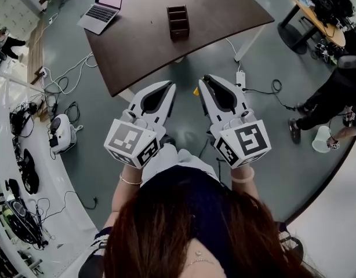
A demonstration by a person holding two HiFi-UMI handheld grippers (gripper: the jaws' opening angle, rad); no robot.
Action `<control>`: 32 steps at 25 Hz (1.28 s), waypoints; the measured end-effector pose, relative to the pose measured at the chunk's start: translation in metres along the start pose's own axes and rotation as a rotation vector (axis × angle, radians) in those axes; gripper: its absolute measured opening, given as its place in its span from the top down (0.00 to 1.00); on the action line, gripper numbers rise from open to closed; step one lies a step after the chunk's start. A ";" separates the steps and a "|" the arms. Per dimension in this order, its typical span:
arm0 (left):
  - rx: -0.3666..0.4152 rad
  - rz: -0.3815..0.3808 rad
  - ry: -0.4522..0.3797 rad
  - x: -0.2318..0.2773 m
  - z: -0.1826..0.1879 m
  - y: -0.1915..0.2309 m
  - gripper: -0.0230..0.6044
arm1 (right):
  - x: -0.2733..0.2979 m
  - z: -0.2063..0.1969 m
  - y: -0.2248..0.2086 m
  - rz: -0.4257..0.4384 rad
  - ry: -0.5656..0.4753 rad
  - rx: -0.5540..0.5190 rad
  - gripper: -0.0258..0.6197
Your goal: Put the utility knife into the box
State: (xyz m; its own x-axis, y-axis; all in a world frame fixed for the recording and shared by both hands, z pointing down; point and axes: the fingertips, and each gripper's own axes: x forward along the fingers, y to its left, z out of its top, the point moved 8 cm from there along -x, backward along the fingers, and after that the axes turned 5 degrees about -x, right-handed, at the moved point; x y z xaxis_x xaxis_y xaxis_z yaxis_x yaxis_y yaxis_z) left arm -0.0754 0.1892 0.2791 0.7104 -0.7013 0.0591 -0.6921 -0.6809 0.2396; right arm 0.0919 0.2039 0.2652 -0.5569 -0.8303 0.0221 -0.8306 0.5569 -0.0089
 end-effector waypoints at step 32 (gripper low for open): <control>-0.020 0.050 0.030 0.233 0.040 0.209 0.97 | 0.254 -0.015 -0.179 0.025 0.089 -0.032 0.88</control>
State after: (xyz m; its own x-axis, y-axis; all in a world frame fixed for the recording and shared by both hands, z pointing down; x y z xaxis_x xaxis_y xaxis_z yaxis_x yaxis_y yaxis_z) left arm -0.0592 -0.1250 0.3045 0.6790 -0.7272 0.1005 -0.7240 -0.6408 0.2552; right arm 0.0997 -0.1062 0.2871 -0.5736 -0.8115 0.1113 -0.8150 0.5790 0.0216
